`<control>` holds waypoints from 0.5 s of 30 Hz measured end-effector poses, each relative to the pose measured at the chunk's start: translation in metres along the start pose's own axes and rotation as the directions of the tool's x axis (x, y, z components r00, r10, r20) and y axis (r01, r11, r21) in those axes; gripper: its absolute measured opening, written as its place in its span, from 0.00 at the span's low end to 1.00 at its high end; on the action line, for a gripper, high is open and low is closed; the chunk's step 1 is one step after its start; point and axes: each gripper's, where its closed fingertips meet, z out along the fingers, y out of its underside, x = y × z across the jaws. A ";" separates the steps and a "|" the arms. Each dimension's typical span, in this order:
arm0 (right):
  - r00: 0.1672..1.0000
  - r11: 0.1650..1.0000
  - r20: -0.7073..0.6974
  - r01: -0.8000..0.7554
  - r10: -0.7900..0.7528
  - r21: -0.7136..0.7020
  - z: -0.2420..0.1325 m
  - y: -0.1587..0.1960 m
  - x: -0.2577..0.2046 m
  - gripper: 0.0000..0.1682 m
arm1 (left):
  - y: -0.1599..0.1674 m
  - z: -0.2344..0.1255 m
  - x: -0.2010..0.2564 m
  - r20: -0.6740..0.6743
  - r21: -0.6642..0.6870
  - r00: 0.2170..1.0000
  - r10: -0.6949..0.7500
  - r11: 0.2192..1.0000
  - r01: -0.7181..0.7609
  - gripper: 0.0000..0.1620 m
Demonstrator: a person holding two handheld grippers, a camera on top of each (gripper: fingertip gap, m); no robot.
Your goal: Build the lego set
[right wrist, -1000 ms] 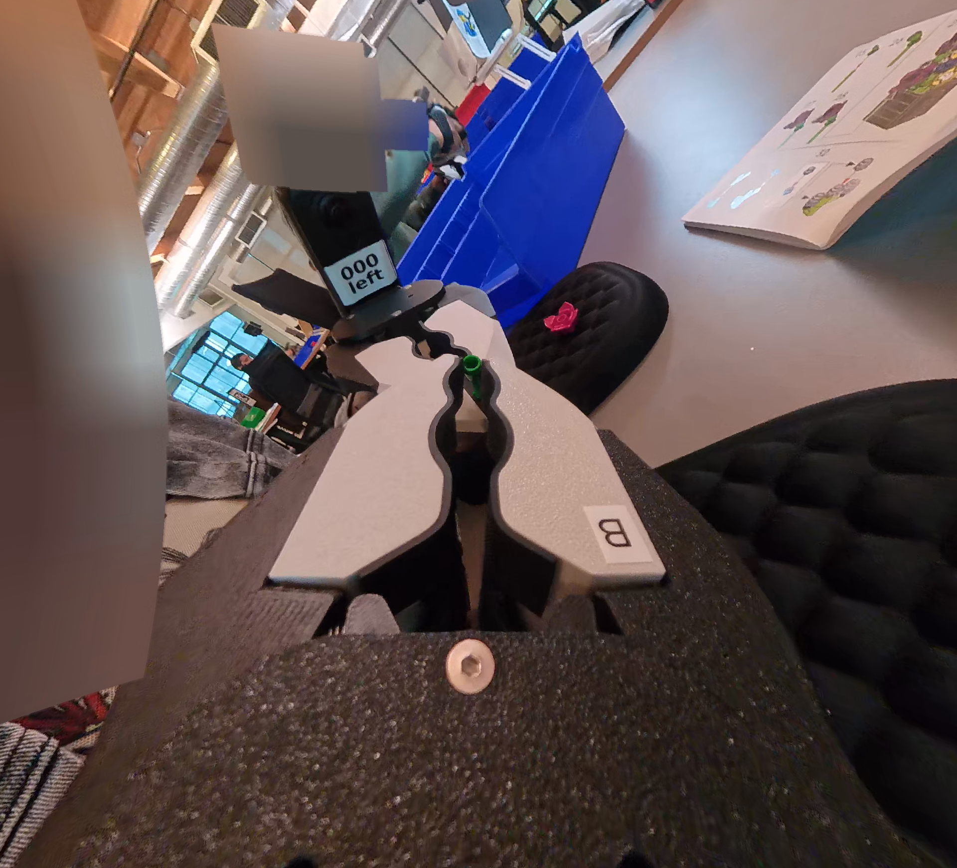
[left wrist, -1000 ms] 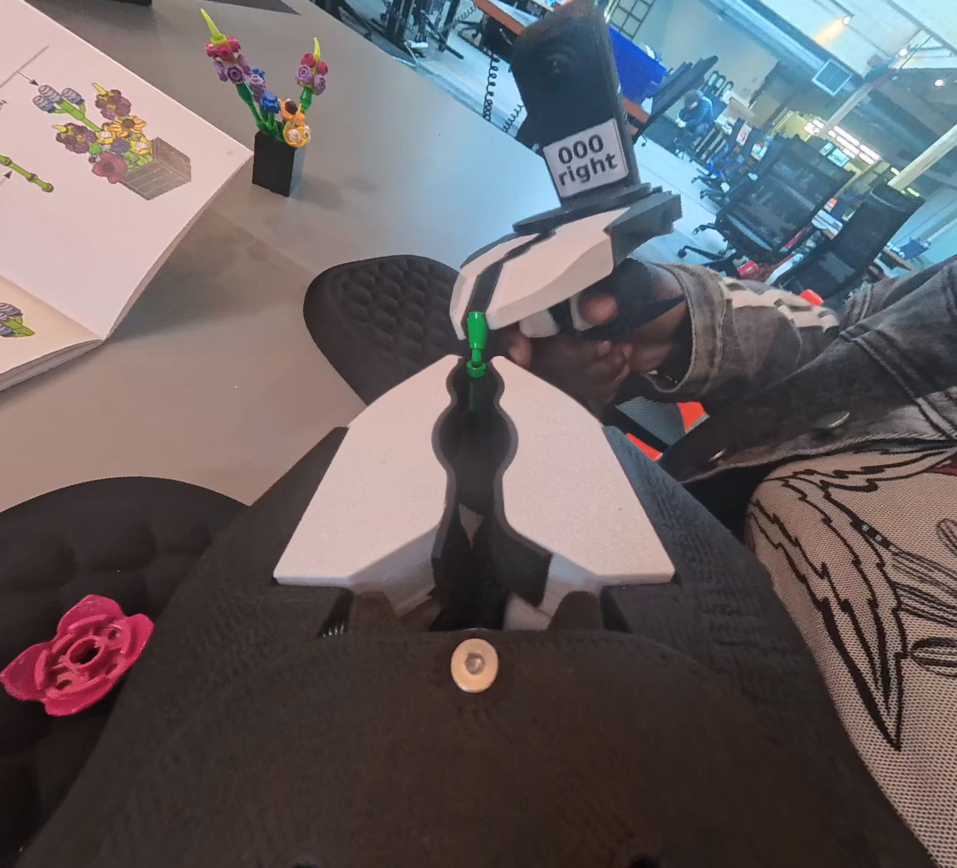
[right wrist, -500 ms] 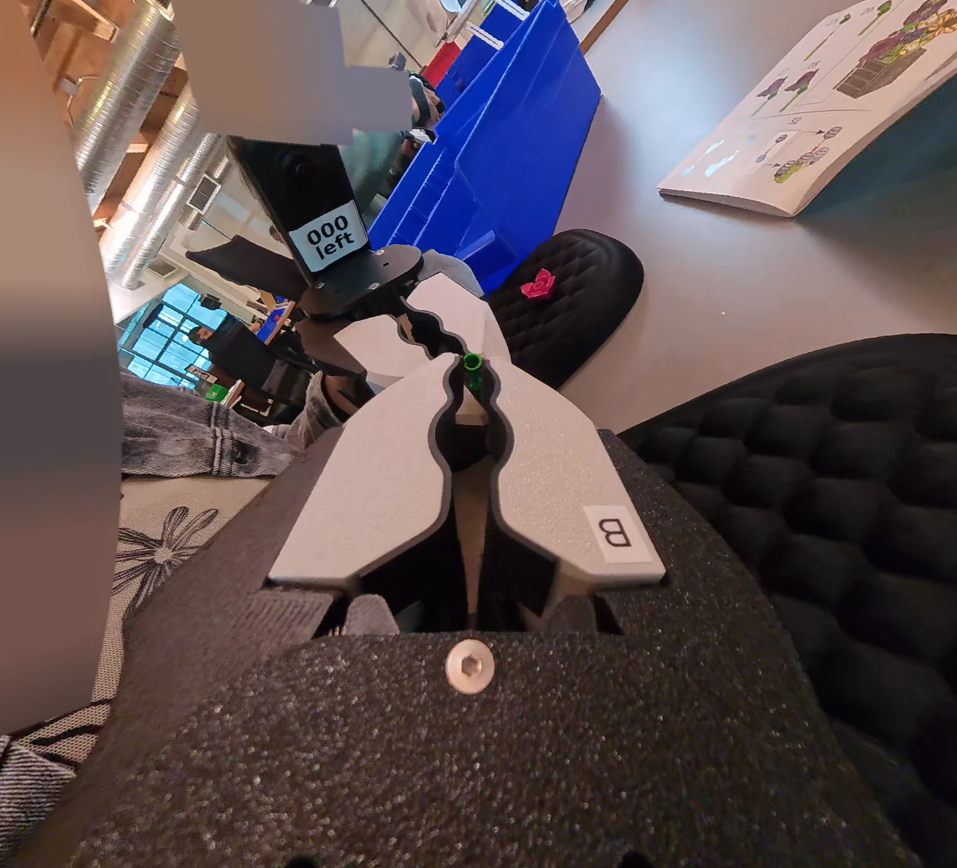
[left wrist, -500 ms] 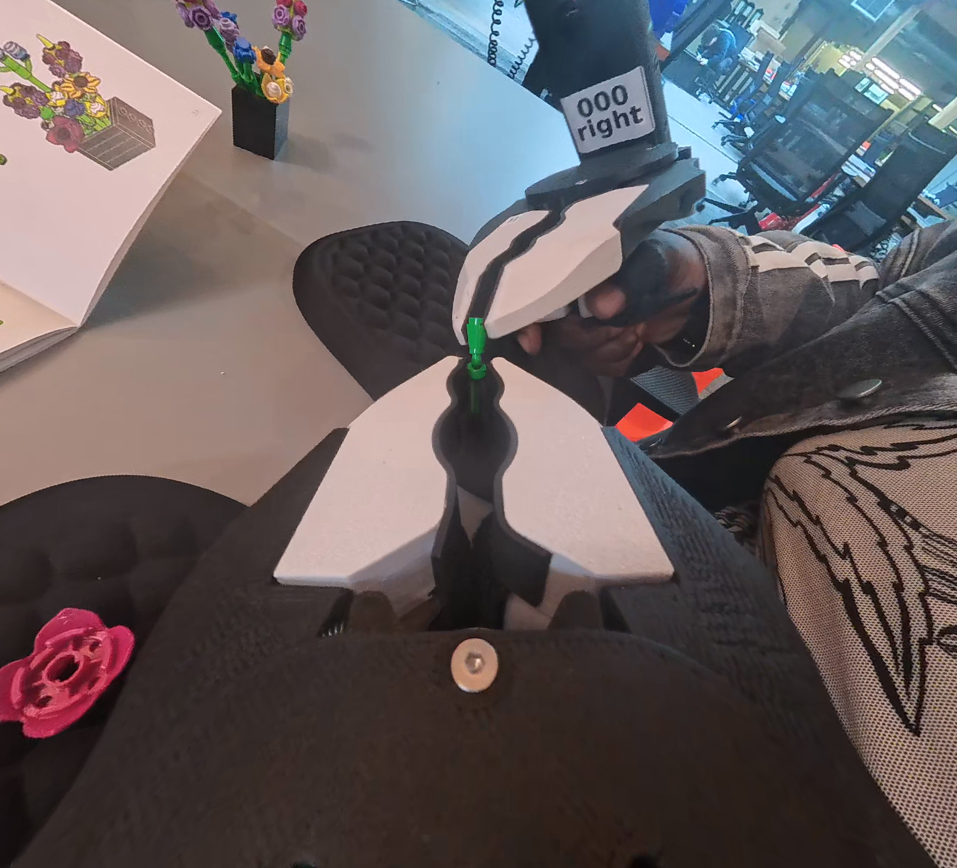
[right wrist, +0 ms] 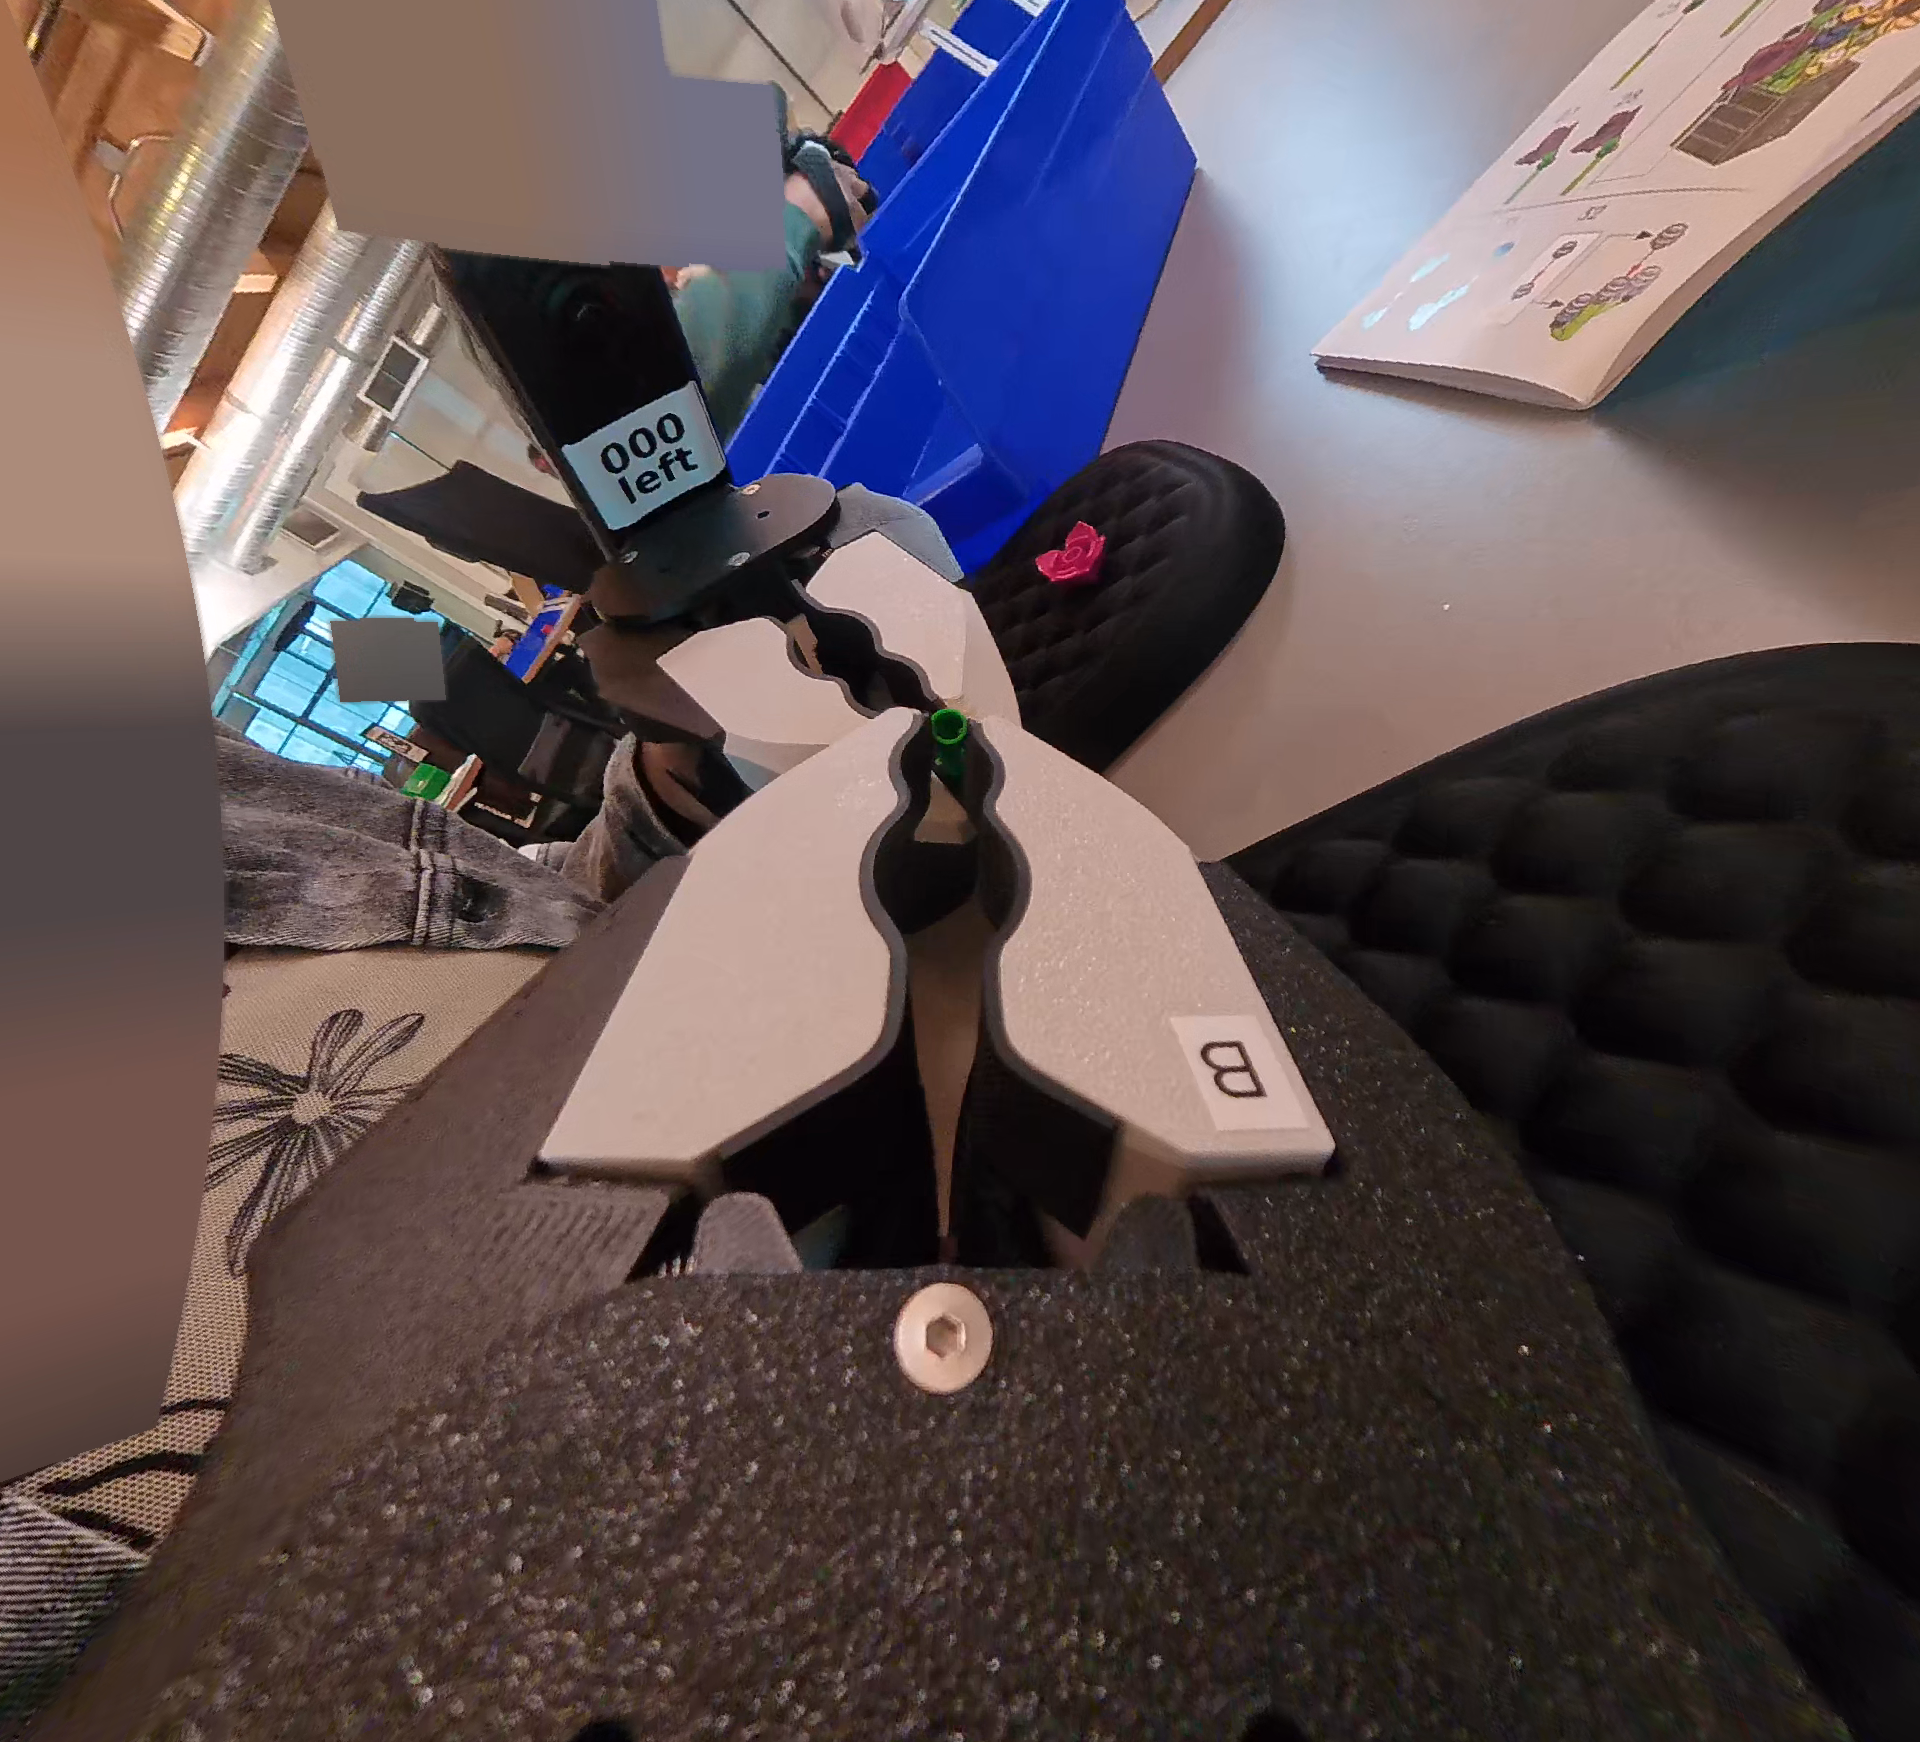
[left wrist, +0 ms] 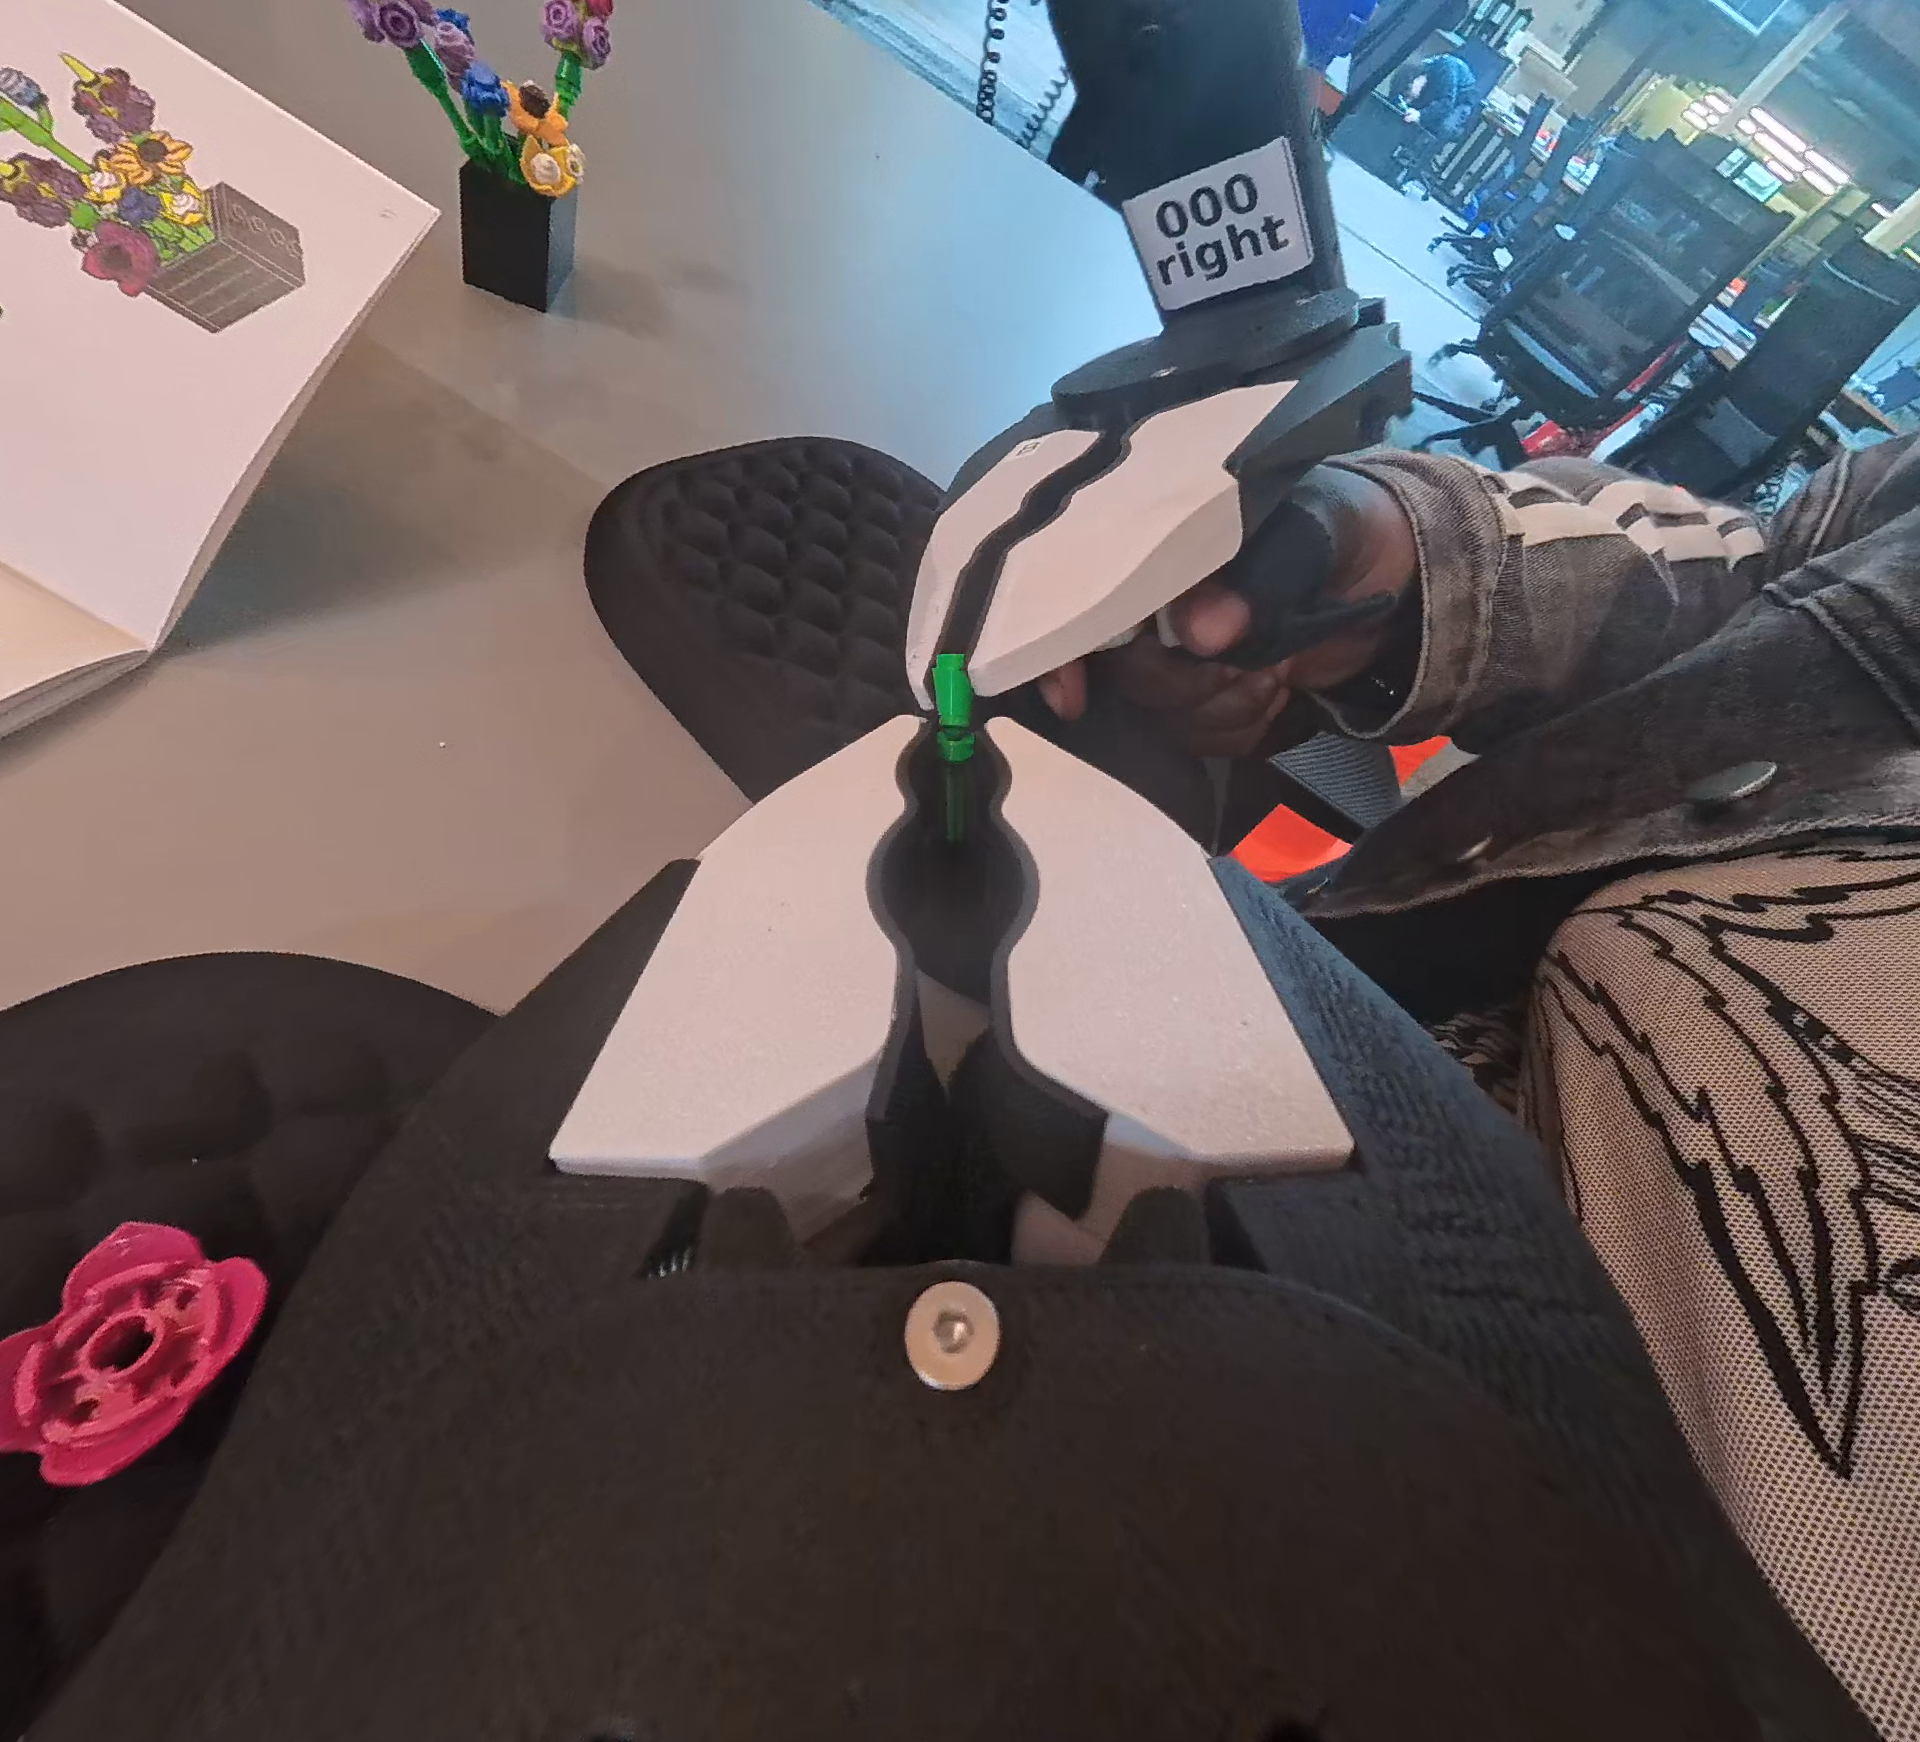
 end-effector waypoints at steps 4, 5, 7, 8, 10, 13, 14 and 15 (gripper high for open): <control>1.000 1.000 0.009 0.014 -0.014 0.015 -0.001 -0.002 -0.003 0.04 | -0.002 -0.001 0.001 -0.003 0.012 1.000 0.006 1.000 -0.006 0.04; 1.000 1.000 0.010 0.014 -0.014 0.021 0.000 -0.003 -0.003 0.04 | -0.002 -0.001 0.001 -0.002 0.015 1.000 0.003 1.000 -0.003 0.04; 0.999 0.999 0.017 0.034 -0.035 0.025 0.000 -0.005 -0.006 0.04 | -0.005 -0.002 0.002 -0.006 0.033 1.000 0.009 0.999 -0.009 0.04; 0.999 0.998 0.018 0.051 -0.051 0.024 0.000 -0.007 -0.008 0.04 | -0.006 -0.003 0.002 -0.006 0.045 1.000 0.011 0.999 -0.011 0.04; 0.994 0.994 0.025 0.105 -0.106 0.032 0.002 -0.012 -0.013 0.04 | -0.011 -0.007 0.004 -0.018 0.082 1.000 0.014 0.997 -0.012 0.04; 0.981 0.984 0.098 0.163 -0.169 0.066 0.002 -0.028 -0.031 0.18 | -0.022 -0.016 0.007 -0.042 0.171 0.999 0.013 0.985 -0.006 0.05; 0.975 0.981 0.120 0.177 -0.185 0.079 0.001 -0.035 -0.035 0.21 | -0.027 -0.022 0.009 -0.054 0.215 0.998 0.017 0.977 -0.005 0.05; 0.971 0.976 0.122 0.196 -0.206 0.090 0.000 -0.041 -0.037 0.23 | -0.032 -0.028 0.010 -0.063 0.265 0.998 0.015 0.964 0.002 0.05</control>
